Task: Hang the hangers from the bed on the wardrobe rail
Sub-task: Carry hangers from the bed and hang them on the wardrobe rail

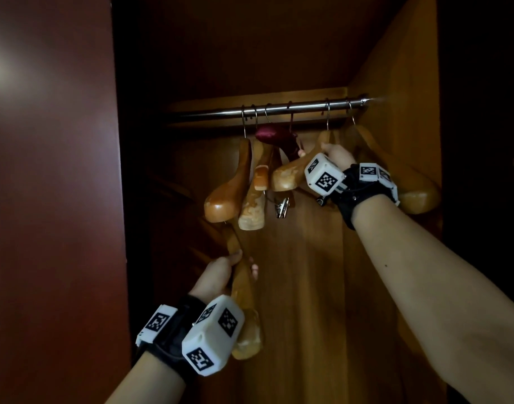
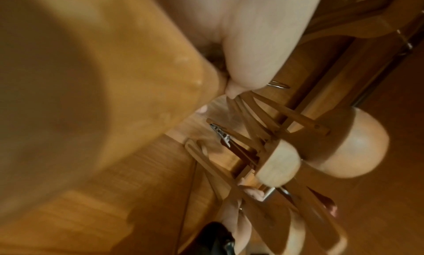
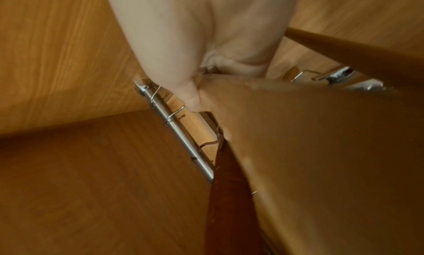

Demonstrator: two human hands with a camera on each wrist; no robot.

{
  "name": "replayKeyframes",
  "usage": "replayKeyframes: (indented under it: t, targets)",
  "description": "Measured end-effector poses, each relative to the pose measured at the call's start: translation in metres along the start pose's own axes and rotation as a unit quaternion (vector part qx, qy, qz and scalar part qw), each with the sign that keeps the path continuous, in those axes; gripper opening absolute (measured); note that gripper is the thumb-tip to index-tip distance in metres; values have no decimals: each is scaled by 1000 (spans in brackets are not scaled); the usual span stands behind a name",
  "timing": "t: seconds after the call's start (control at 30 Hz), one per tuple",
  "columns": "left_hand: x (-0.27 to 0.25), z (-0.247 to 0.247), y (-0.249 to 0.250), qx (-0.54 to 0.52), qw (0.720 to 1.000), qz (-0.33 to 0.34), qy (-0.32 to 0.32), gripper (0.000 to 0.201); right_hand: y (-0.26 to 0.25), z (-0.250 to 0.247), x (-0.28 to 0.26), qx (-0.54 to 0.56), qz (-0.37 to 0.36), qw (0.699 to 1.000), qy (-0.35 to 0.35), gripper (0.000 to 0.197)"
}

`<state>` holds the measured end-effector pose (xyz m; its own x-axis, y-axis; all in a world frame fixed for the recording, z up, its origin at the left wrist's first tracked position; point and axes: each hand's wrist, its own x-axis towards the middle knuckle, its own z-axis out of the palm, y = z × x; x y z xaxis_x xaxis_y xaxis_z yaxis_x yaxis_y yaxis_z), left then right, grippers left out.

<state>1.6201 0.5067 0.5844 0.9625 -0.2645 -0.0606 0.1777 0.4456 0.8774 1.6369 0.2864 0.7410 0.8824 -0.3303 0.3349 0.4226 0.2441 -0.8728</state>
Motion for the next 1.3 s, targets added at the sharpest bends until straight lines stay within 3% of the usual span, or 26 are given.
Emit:
replayKeyframes:
  t: [0.1, 0.17, 0.27, 0.37, 0.5, 0.7, 0.83, 0.93, 1.07, 1.2, 1.3]
  targets:
    - [-1, 1, -3, -4, 1000, 7, -5, 26, 1, 6, -6, -2, 8, 1000, 6, 30]
    - [-3, 1, -4, -2, 1000, 10, -2, 26, 7, 7, -3, -24, 23, 999, 19, 49]
    - [-7, 0, -5, -4, 1000, 10, -2, 26, 13, 1, 4, -53, 15, 998, 17, 55]
    - [-10, 0, -7, -15, 1000, 1, -1, 24, 17, 0, -17, -22, 26, 999, -3, 52]
    - [-14, 0, -9, -12, 1000, 0, 3, 23, 28, -6, -32, 46, 40, 997, -37, 63]
    - [-23, 3, -14, -18, 1000, -11, 12, 24, 35, -20, -62, 77, 1, 997, -4, 34]
    - [-35, 8, -17, -15, 1000, -17, 10, 23, 66, -25, -85, -34, 7, 998, 46, 28]
    - [-41, 10, -18, -14, 1000, -12, 9, 23, 100, -21, -109, -142, 48, 989, -12, 21]
    - [-48, 13, -17, 70, 996, 38, 33, 25, 141, -12, -148, -291, 91, 933, -193, 53]
    - [-60, 12, -13, 157, 982, 82, 63, 36, 147, 4, -173, -256, 105, 927, -254, 60]
    - [-63, 8, -8, 254, 957, 107, 94, 40, 140, 13, -183, -226, 118, 935, -247, 41]
